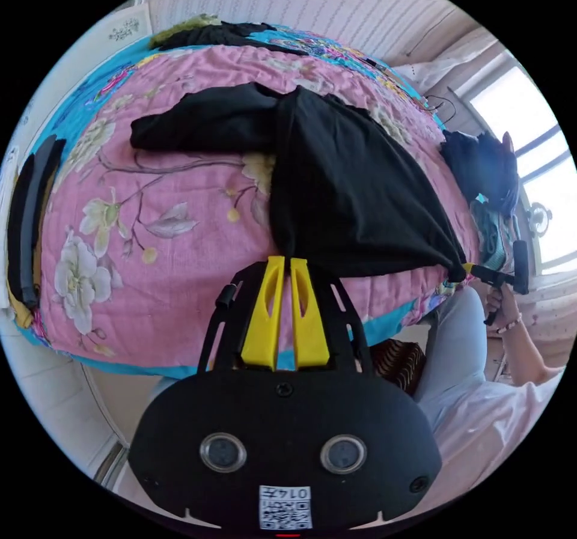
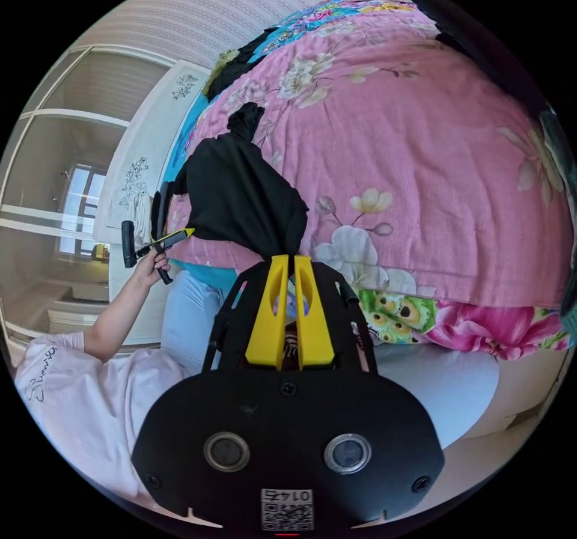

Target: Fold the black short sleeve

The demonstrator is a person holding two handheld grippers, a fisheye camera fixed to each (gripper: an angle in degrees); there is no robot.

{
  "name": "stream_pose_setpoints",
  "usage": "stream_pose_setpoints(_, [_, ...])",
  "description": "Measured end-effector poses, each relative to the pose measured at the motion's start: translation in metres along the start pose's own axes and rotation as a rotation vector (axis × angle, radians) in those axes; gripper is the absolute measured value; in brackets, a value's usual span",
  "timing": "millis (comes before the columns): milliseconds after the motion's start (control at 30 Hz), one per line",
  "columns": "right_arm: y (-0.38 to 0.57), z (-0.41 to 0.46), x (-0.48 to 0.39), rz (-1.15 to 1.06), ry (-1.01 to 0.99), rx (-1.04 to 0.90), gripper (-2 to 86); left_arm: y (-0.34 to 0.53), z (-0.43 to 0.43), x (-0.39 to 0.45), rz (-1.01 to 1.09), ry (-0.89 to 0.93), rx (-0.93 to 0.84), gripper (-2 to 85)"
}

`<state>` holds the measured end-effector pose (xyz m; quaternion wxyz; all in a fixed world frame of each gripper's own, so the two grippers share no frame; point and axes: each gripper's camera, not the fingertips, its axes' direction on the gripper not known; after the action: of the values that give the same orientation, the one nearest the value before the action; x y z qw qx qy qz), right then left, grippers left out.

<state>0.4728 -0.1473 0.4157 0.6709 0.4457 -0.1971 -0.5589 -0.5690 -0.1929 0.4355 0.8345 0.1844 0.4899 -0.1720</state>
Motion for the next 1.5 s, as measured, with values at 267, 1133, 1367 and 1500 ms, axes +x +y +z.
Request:
stream_pose_setpoints(267, [0.037, -0.153, -0.059, -0.379, -0.258, 0.306, 0.4, 0.114, -0.23, 0.011, 0.213, 0.312, 0.565, -1.0])
stream_pose_setpoints(1133, [-0.118, -0.305, -0.216, -0.417, -0.397, 0.342, 0.1, 0.042, -0.472, -0.051, 0.039, 0.286, 0.924, -1.0])
stream_pose_setpoints(1367, [-0.112, -0.387, -0.27, -0.68, -0.373, 0.774, 0.2, 0.023, -0.511, -0.008, 0.155, 0.119, 1.157, -1.0])
stream_pose_setpoints(1500, [-0.106, -0.325, -0.235, -0.701, -0.375, 0.636, 0.2, 0.03, -0.447, -0.019, 0.169, 0.042, 1.009, -1.0])
